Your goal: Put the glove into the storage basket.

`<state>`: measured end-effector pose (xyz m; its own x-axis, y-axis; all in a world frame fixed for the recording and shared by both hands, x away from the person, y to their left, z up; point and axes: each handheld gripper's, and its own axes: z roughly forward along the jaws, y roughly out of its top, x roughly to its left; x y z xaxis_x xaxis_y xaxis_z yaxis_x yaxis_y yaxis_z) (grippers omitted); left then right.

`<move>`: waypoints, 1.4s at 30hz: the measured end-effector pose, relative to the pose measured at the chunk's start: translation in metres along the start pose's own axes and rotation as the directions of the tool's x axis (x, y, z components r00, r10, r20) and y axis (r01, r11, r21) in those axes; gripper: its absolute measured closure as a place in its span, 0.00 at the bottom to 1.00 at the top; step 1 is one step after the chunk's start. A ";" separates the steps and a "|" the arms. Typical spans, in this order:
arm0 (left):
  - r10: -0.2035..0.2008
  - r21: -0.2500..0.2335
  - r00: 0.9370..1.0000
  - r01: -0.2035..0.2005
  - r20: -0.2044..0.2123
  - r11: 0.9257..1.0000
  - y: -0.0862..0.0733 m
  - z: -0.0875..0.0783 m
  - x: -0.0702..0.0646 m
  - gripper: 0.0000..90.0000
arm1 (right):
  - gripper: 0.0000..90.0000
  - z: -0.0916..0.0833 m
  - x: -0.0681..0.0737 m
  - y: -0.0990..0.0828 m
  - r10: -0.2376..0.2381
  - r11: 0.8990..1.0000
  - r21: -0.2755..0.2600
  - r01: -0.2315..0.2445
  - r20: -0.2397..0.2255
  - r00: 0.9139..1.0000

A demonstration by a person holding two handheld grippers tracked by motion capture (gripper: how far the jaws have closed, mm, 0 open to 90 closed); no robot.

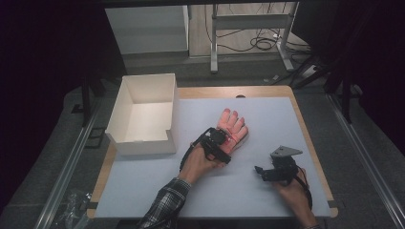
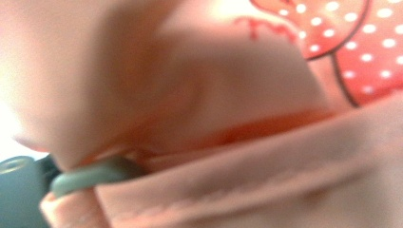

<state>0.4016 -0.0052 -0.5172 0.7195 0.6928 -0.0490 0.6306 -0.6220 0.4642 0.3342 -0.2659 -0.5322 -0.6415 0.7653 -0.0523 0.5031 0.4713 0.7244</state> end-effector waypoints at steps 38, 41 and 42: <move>0.025 -0.104 0.995 -0.035 -0.096 0.994 0.025 -0.073 0.027 0.45 | 0.17 0.000 0.000 0.000 -0.006 1.000 -0.001 0.006 -0.001 1.000; 0.023 -0.109 0.994 -0.034 -0.108 0.993 0.028 -0.078 0.030 0.45 | 0.17 0.000 0.000 0.000 -0.005 1.000 -0.003 0.005 0.000 1.000; 0.029 -0.105 0.993 -0.041 -0.119 0.994 0.029 -0.080 0.032 0.45 | 0.17 0.000 0.000 0.000 -0.005 1.000 -0.003 0.005 -0.001 1.000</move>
<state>0.4195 0.0277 -0.4339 0.6977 0.7130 0.0696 0.5661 -0.6083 0.5563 0.3344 -0.2661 -0.5325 -0.6446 0.7625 -0.0555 0.4980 0.4739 0.7262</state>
